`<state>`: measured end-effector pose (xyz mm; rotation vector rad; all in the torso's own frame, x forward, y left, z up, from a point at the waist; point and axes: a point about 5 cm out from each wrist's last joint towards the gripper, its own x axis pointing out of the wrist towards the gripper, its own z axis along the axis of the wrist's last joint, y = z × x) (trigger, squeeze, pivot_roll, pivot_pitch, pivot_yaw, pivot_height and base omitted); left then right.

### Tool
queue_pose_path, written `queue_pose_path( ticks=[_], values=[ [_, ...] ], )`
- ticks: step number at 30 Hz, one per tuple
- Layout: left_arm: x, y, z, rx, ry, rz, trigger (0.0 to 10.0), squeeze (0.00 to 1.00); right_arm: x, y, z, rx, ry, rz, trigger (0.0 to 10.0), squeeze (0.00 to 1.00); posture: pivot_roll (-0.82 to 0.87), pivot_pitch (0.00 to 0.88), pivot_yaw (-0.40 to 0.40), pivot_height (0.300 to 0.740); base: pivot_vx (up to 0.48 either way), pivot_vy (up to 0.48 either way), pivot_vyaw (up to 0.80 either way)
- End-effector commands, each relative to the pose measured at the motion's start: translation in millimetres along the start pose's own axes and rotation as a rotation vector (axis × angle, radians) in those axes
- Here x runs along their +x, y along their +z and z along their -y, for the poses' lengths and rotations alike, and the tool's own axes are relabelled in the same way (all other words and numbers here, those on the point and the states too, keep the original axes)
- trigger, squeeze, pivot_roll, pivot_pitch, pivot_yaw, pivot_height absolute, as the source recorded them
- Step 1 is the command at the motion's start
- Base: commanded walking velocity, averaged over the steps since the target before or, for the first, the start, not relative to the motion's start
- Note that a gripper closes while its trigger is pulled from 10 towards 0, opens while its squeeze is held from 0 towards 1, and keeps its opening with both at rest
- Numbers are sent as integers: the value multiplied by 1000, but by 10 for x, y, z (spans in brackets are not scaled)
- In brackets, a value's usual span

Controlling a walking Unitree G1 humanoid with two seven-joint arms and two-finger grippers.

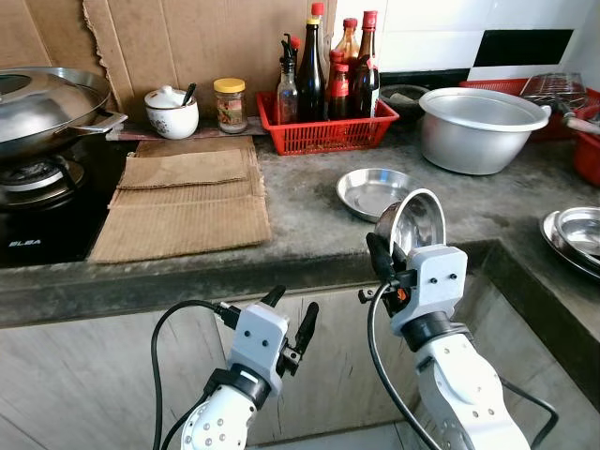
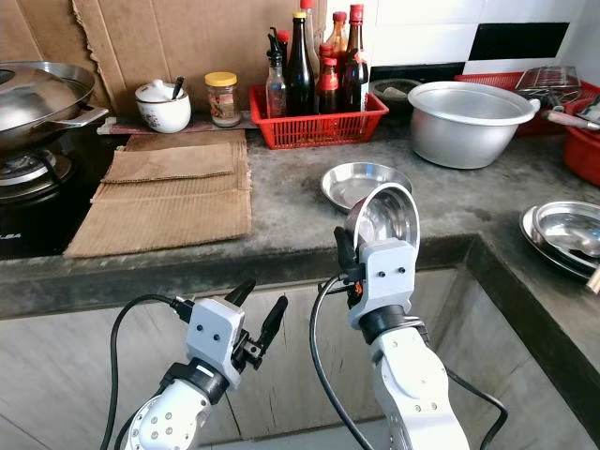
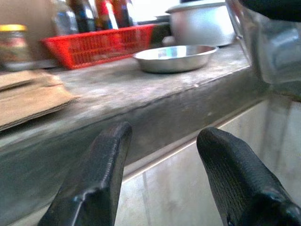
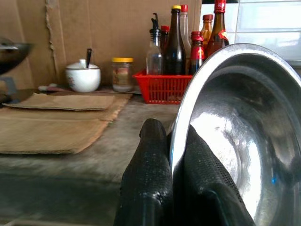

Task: Kitchen organization

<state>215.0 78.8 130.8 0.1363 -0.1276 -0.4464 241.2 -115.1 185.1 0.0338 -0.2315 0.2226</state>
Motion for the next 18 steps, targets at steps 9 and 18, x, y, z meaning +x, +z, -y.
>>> queue_pose_path(
  ticks=[9,18],
  values=[
    [-11,-23,12,3,13,-11,10000,0,17,23,-5,1,-2,5,10000,0,28,0,-8,740,-307,0,0],
    [-12,-25,15,2,12,-10,10000,0,20,25,-5,-1,-7,7,10000,0,30,0,-8,740,-307,0,0]
  ],
)
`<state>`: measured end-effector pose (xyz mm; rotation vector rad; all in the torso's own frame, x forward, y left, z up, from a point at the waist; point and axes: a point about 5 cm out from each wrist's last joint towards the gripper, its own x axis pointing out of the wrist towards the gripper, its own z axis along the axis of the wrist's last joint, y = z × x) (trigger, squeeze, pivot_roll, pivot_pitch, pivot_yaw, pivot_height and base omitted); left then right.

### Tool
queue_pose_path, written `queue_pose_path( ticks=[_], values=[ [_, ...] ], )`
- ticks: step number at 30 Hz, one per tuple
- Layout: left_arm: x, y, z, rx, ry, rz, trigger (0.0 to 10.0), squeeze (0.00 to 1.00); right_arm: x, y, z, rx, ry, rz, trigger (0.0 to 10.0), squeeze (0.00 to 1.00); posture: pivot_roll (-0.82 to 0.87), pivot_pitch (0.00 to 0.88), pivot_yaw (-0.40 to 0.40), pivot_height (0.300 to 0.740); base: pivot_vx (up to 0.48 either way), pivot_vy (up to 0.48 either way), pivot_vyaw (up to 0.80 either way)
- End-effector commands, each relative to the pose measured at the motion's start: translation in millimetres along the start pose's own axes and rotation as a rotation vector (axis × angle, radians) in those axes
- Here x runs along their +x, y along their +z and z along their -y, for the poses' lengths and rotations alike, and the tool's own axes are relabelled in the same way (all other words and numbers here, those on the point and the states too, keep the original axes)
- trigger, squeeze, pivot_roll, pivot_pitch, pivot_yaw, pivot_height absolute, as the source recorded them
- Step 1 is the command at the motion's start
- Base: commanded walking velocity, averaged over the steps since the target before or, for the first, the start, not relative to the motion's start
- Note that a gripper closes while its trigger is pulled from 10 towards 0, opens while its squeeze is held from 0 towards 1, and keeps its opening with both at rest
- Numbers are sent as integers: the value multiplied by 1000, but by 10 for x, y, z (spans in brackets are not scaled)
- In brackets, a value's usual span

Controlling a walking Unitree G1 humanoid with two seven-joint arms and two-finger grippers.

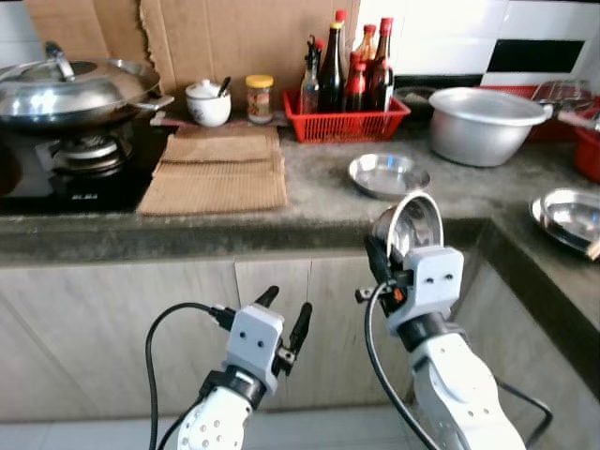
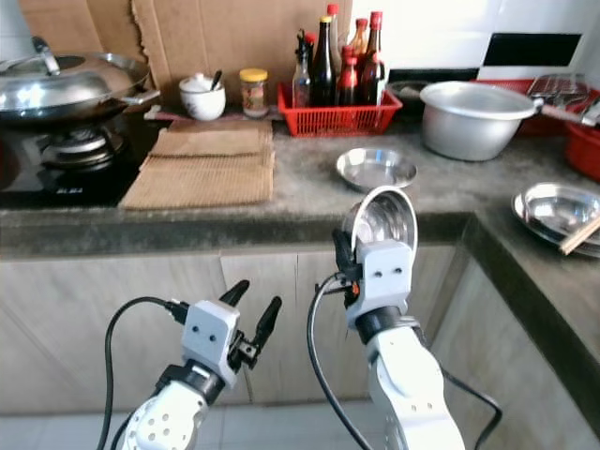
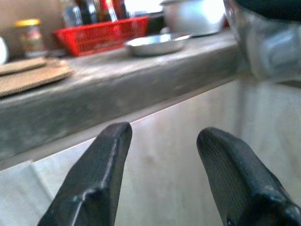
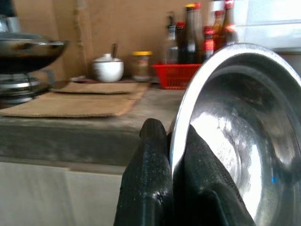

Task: Kitchen organization

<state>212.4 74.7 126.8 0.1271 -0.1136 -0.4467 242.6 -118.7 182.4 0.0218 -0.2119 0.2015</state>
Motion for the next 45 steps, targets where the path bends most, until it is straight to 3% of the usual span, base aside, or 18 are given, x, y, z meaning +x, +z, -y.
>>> queue_pose_path(
  ticks=[1,36,45],
  values=[
    [-2,7,-39,14,12,1,10000,0,20,54,-39,11,10,29,10000,0,30,0,-8,740,-307,0,0],
    [11,4,-44,15,6,6,10000,0,26,70,-11,13,-28,45,10000,0,26,0,-2,740,-306,0,0],
    [27,4,-68,17,13,-1,10000,0,37,77,2,13,-36,49,10000,0,27,0,1,740,0,0,0]
  ],
)
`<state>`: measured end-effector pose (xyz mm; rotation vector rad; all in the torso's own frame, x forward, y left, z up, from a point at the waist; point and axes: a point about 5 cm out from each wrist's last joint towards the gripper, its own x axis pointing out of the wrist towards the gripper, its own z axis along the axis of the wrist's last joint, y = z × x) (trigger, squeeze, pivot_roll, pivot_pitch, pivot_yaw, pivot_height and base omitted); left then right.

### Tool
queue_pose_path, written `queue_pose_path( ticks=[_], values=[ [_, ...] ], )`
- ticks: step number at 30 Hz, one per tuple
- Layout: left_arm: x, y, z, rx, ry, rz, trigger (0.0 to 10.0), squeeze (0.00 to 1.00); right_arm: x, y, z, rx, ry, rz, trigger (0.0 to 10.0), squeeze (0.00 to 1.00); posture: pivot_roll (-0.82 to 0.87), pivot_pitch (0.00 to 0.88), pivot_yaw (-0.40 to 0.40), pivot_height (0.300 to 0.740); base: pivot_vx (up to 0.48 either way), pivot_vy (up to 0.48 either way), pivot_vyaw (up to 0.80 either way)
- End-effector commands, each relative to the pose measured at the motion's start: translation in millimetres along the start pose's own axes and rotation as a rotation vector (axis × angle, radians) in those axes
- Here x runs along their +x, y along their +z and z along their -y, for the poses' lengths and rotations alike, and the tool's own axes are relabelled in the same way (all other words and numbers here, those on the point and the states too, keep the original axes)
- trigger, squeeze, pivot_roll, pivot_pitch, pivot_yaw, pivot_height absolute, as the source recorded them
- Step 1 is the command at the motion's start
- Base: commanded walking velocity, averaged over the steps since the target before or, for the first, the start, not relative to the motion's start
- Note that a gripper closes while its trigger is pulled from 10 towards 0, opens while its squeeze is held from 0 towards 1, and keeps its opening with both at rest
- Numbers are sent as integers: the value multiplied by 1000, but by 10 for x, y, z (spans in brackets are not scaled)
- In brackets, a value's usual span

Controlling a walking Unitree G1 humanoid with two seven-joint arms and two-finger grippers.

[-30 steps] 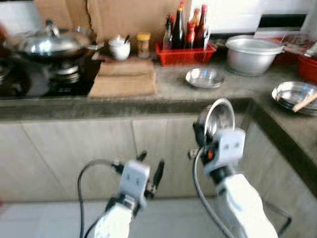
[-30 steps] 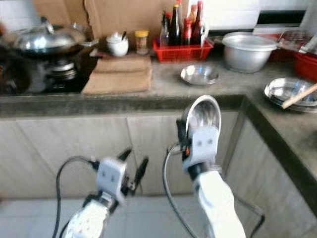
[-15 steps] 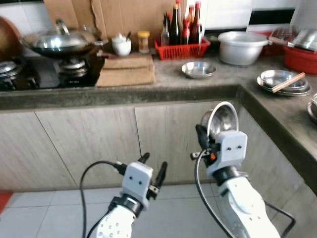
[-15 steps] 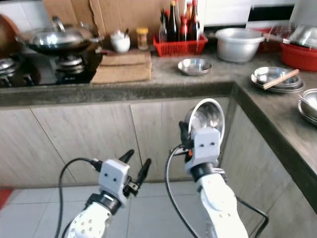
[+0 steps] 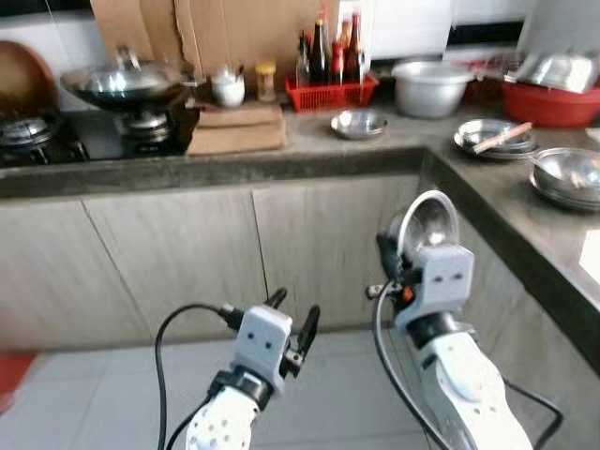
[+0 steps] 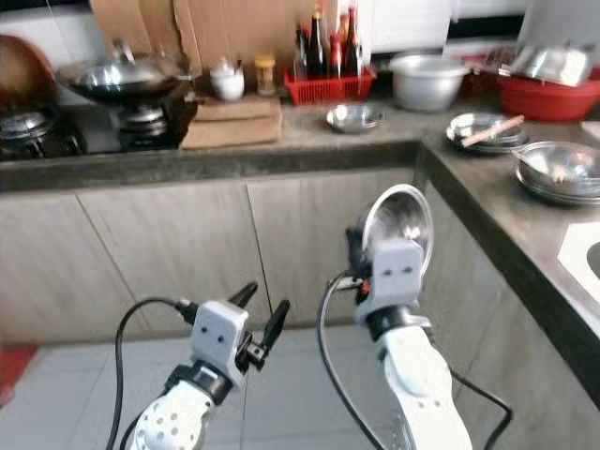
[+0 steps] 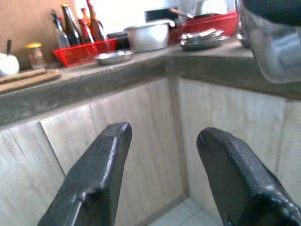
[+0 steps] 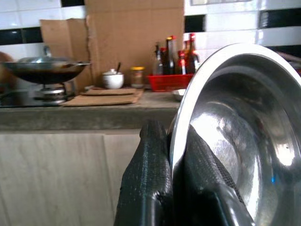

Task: Kitchen organization

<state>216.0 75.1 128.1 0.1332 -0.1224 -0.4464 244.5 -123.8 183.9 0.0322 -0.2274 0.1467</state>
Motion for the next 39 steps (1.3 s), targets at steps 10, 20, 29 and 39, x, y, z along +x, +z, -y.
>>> queue_pose_path(
  ticks=[10,20,29,39],
  values=[
    [-5,-16,-74,-7,30,-18,10000,0,40,65,-33,4,7,29,10000,0,28,0,0,740,0,0,-145],
    [-12,-13,-86,-14,34,-20,10000,0,40,54,-47,11,1,23,10000,0,31,0,1,740,0,180,-560],
    [-24,-21,-97,-12,34,-26,10000,0,37,50,-50,12,-5,22,10000,0,33,0,4,740,0,327,-800],
    [-24,-22,-96,-9,31,-26,10000,0,34,46,-53,12,-9,22,10000,0,35,0,4,740,0,398,-800]
  ],
)
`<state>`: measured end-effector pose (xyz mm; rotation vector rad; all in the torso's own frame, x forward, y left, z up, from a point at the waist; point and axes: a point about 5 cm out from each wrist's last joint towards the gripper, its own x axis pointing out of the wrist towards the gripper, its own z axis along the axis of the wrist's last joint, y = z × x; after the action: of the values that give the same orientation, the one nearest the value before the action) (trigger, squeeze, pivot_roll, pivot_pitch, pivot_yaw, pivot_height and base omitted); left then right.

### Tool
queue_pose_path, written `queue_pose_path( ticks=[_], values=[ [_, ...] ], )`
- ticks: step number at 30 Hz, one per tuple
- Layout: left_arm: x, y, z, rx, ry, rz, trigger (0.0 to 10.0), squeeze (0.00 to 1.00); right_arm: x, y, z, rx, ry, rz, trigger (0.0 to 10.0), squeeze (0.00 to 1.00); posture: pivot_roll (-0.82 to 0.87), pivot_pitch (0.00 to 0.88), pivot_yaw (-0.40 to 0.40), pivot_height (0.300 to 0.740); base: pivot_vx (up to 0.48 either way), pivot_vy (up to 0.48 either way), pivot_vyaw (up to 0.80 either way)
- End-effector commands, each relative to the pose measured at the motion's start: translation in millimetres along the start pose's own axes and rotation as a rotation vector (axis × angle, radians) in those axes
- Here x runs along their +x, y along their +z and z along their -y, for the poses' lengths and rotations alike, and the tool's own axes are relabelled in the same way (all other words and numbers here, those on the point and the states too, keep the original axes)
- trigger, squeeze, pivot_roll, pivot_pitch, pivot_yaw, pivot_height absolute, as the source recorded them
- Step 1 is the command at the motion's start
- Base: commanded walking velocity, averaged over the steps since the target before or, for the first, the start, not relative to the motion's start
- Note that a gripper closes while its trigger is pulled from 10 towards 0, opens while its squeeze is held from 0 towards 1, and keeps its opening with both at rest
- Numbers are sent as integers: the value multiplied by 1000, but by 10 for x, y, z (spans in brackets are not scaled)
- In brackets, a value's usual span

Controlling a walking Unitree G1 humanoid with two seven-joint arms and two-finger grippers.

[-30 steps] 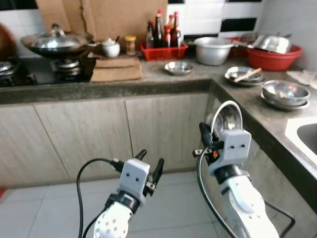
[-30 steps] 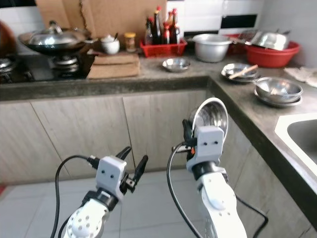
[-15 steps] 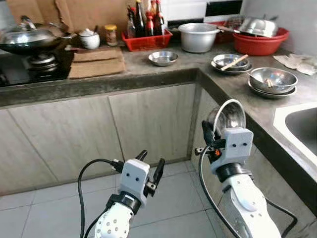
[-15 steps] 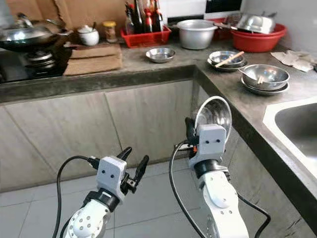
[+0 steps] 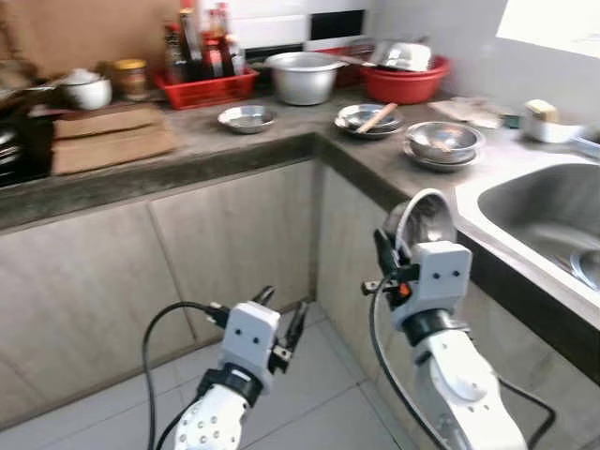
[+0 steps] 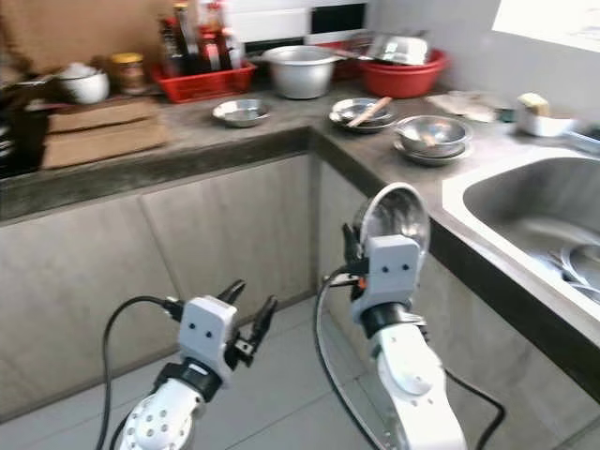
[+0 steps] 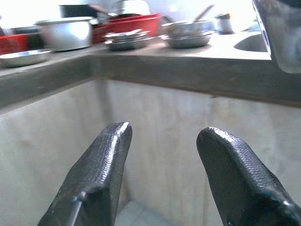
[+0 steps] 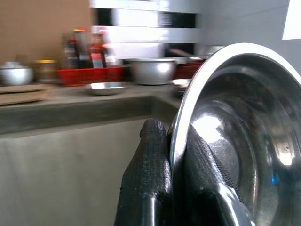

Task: Kitchen organization

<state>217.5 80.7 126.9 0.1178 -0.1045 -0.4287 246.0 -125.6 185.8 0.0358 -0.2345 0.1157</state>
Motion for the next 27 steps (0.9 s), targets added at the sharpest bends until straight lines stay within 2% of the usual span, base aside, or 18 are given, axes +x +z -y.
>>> queue_pose_path(
  ticks=[1,27],
  values=[
    [-11,-2,-42,9,14,-10,10000,0,16,29,-73,13,22,14,10000,0,35,0,4,740,0,401,-800],
    [-3,0,-45,6,8,-9,10000,0,27,24,-81,15,17,14,10000,0,35,0,8,740,0,391,-788]
  ],
)
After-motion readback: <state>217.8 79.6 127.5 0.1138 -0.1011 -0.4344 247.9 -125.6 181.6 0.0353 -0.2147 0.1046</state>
